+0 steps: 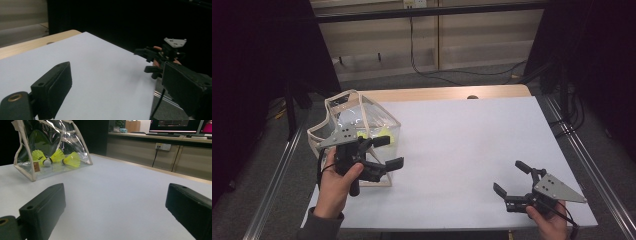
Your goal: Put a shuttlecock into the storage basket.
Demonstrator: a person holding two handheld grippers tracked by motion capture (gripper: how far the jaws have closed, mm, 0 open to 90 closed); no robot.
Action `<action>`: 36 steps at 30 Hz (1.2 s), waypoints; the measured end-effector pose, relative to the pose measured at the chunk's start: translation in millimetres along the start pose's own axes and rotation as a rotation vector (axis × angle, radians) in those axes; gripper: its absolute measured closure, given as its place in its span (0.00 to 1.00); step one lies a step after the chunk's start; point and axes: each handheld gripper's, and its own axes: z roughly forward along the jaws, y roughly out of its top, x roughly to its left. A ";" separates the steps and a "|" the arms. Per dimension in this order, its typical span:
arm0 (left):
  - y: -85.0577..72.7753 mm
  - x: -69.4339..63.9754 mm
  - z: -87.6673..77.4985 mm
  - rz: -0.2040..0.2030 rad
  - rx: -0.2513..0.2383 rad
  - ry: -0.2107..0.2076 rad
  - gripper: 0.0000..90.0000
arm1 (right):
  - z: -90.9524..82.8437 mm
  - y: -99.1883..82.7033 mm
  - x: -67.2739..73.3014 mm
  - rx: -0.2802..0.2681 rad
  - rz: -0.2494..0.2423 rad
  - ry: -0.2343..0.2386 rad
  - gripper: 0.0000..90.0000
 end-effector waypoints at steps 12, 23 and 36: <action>-13.8 -17.9 11.7 0.012 0.009 -0.064 0.10 | -0.9 0.3 -0.1 -0.004 -0.001 -0.005 0.03; -33.9 -15.8 19.2 0.013 0.011 -0.079 0.10 | -0.7 0.5 0.9 -0.002 -0.005 -0.005 0.03; -57.0 -13.1 23.7 0.012 0.015 -0.088 0.09 | -0.8 0.5 0.8 -0.001 -0.007 -0.003 0.03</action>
